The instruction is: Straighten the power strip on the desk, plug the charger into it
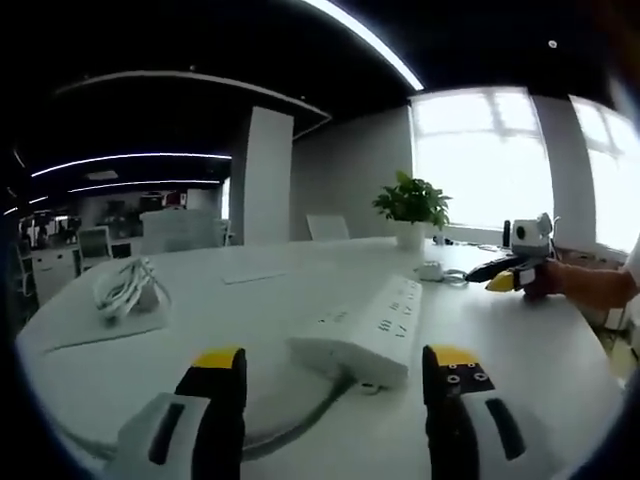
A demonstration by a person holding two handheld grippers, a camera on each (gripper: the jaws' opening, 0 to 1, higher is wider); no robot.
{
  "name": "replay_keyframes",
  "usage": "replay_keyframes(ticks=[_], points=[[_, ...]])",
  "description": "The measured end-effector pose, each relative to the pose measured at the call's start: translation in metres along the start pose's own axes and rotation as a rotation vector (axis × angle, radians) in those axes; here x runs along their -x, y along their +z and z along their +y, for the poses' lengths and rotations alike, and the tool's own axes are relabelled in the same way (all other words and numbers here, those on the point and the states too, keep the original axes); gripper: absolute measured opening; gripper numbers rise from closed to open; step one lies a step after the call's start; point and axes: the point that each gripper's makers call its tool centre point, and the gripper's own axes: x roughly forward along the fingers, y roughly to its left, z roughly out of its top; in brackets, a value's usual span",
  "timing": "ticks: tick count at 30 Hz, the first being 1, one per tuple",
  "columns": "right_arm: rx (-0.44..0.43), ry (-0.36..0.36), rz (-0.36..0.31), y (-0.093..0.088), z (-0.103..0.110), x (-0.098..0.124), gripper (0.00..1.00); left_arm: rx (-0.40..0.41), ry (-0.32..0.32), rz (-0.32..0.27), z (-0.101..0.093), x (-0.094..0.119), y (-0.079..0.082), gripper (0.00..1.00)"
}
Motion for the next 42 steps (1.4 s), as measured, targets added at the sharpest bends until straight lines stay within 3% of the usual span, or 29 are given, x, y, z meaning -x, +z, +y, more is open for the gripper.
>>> replay_keyframes(ticks=[12,26,34,42], points=[[-0.020,0.015,-0.007,0.002,-0.005,-0.002,0.37,-0.027,0.012,0.022,0.003,0.000,-0.004,0.64],[-0.015,0.018,0.005,0.001,-0.012,-0.010,0.38,0.027,-0.026,0.003,0.001,-0.003,-0.003,0.69],[-0.025,0.021,0.003,0.001,-0.014,-0.011,0.38,0.026,-0.025,0.022,0.008,0.000,-0.007,0.67],[-0.025,0.040,0.014,-0.001,-0.015,-0.016,0.38,-0.001,-0.042,0.058,0.001,0.000,-0.012,0.67]])
